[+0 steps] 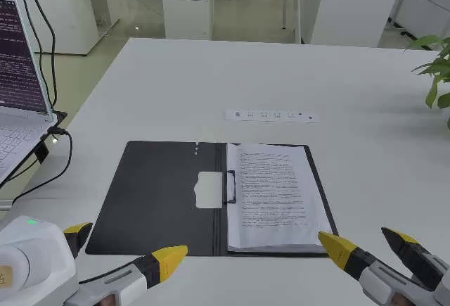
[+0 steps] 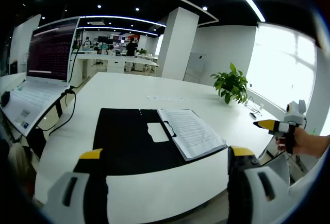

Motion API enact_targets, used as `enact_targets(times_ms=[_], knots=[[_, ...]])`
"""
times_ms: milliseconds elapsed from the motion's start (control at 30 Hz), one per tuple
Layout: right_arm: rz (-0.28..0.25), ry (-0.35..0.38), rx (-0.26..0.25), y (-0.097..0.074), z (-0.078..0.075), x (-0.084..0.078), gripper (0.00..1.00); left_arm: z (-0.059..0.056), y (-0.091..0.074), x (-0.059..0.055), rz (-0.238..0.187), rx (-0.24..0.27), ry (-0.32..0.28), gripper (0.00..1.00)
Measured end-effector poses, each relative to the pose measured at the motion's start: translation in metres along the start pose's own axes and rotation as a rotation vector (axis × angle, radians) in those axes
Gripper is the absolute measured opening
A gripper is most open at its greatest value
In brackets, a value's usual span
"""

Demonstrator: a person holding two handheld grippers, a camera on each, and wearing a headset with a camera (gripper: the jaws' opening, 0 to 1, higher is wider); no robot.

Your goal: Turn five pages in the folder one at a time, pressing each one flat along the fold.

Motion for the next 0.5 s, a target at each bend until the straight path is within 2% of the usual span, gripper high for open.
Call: enact_targets(times_ms=[33, 100, 267, 500], knots=[[-0.050, -0.103, 0.056, -0.0014, 0.0105, 0.0010, 1.00, -0.0006, 0.0008, -0.0004, 0.004, -0.004, 0.006, 0.99], [-0.030, -0.108, 0.061, -0.0007, 0.0108, -0.0026, 1.00, -0.0013, 0.0029, 0.0020, -0.010, -0.018, 0.015, 0.99], [-0.011, -0.117, 0.050, -0.0004, 0.0083, -0.0070, 1.00, -0.0006, 0.0052, -0.0017, 0.013, -0.021, 0.014, 0.99], [-0.018, -0.108, 0.036, -0.0009, 0.0061, -0.0050, 1.00, 0.0016, 0.0032, -0.0042, 0.027, -0.016, 0.030, 0.99]])
Point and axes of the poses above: the centre of the closed fingertips' face, and the gripper's own axes: y roughly forward along the fingers, z roughly to its left, x roughly out of its top, the point moved 2 cm from there along -y, roughly backward along the fingers, and after that the axes turned 15 degrees about -z, right-handed, at the moved point
